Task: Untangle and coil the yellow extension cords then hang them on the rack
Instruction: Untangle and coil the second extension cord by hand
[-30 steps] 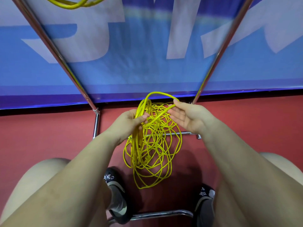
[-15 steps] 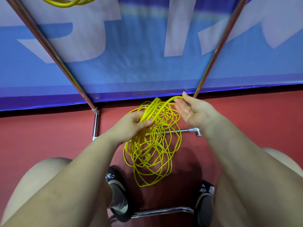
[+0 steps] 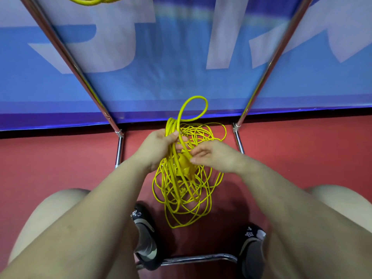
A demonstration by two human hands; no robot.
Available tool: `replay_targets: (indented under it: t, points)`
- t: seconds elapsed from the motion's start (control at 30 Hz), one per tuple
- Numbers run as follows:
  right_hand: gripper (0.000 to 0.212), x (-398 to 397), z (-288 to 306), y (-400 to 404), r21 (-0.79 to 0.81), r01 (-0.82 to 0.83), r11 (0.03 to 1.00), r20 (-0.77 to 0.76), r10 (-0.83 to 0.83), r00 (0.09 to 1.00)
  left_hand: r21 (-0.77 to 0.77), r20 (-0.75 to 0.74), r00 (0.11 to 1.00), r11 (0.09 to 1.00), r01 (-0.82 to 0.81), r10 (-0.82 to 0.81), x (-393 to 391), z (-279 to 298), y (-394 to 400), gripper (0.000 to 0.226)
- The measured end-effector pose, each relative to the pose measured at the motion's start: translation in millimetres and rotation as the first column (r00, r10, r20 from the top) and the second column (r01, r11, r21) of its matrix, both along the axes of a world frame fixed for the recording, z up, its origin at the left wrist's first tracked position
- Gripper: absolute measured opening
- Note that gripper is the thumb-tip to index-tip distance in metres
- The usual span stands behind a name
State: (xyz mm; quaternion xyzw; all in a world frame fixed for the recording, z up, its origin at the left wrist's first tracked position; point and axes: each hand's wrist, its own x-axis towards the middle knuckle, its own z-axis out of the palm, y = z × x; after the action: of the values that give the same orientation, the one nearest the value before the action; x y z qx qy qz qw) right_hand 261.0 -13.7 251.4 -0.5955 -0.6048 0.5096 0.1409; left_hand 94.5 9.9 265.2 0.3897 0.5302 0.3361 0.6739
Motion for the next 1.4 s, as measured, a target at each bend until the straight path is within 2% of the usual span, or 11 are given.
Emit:
replay_targets:
  t: [0.2, 0.33, 0.4, 0.47, 0.57, 0.8, 0.9, 1.13, 1.3, 1.33, 1.4]
  points:
    - [0.026, 1, -13, -5, 0.158, -0.163, 0.974, 0.247, 0.121, 0.962, -0.044, 0.097, 0.992, 0.996, -0.076, 0.080, -2, 0, 3, 0.022]
    - [0.014, 6, -9, -2, 0.261, -0.173, 0.950, 0.277, 0.098, 0.956, -0.006, 0.064, 0.989, 0.991, -0.131, 0.131, -6, 0, 8, 0.018]
    - [0.008, 8, -6, 2, 0.290, -0.067, 0.955, 0.199, 0.009, 0.980, 0.021, -0.003, 0.986, 0.986, -0.168, 0.168, -8, 1, 10, 0.018]
    - [0.008, 10, 0, 6, 0.221, 0.174, 0.960, -0.043, -0.168, 0.985, 0.053, -0.057, 0.984, 0.985, -0.165, 0.168, -10, 0, 11, 0.021]
    - [0.007, 14, 10, 10, -0.028, 0.423, 0.906, -0.297, -0.412, 0.861, 0.108, -0.146, 0.983, 0.990, -0.092, 0.107, -13, -5, 11, 0.019]
    - [0.013, 18, 23, 15, -0.524, 0.539, 0.659, -0.487, -0.752, 0.445, 0.133, -0.315, 0.928, 0.959, 0.252, -0.200, -6, -10, 0, 0.017]
    - [0.015, 19, 25, 17, -0.595, 0.561, 0.575, -0.487, -0.814, 0.317, 0.093, -0.290, 0.909, 0.936, 0.339, -0.300, -2, -9, -7, 0.017]
    - [0.017, 25, 25, 21, -0.640, 0.596, 0.485, -0.486, -0.856, 0.176, 0.100, -0.204, 0.919, 0.927, 0.362, -0.337, 5, -10, -12, 0.012]
    - [0.015, 27, 27, 24, -0.606, 0.594, 0.529, -0.513, -0.831, 0.216, 0.176, -0.291, 0.921, 0.932, 0.318, -0.260, 6, -11, -8, 0.017]
    - [0.015, 26, 28, 24, -0.575, 0.580, 0.577, -0.526, -0.804, 0.277, 0.179, -0.283, 0.935, 0.946, 0.270, -0.213, 6, -11, -6, 0.017]
    - [0.022, 22, 26, 21, -0.432, 0.528, 0.731, -0.489, -0.682, 0.545, 0.162, -0.208, 0.970, 0.973, 0.164, -0.129, 5, -11, -4, 0.016]
